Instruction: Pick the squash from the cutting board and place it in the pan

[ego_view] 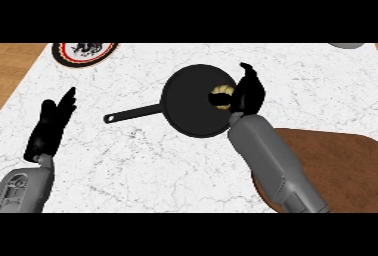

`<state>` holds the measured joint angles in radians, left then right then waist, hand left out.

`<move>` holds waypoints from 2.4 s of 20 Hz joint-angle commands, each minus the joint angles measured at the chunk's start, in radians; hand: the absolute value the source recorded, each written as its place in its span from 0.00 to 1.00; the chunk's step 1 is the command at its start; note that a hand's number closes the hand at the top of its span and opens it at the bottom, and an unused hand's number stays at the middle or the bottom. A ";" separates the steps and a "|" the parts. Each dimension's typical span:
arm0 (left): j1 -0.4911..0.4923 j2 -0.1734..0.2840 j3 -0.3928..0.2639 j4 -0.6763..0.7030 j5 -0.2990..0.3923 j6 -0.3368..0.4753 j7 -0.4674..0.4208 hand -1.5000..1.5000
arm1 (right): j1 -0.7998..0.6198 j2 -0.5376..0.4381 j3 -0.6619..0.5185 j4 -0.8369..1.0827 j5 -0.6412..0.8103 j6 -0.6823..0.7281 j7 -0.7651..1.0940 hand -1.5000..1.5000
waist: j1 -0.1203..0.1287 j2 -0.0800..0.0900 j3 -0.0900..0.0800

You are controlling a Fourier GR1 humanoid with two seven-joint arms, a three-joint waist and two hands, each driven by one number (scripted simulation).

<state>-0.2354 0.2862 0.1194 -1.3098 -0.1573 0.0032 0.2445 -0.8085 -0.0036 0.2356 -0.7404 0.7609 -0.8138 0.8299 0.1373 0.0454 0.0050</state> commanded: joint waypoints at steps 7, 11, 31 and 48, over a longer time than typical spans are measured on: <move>-0.044 -0.005 -0.003 0.027 -0.012 0.009 0.004 0.50 | -0.090 0.003 -0.025 0.108 -0.174 -0.267 -0.212 0.00 | 0.011 0.005 0.000; -0.025 0.004 -0.003 -0.011 -0.003 -0.005 0.038 0.50 | -0.081 0.003 -0.031 0.134 -0.213 -0.403 -0.263 0.00 | 0.004 -0.010 0.000; 0.143 0.036 0.099 0.008 0.009 0.036 -0.032 0.50 | 0.443 -0.008 0.176 -0.394 -0.215 -0.566 -0.297 0.00 | -0.180 -0.064 -0.007; 0.115 0.032 0.098 -0.025 0.030 0.003 0.015 0.50 | 1.362 -0.314 0.355 -1.367 0.033 -0.378 -0.247 0.00 | -0.158 -0.050 -0.006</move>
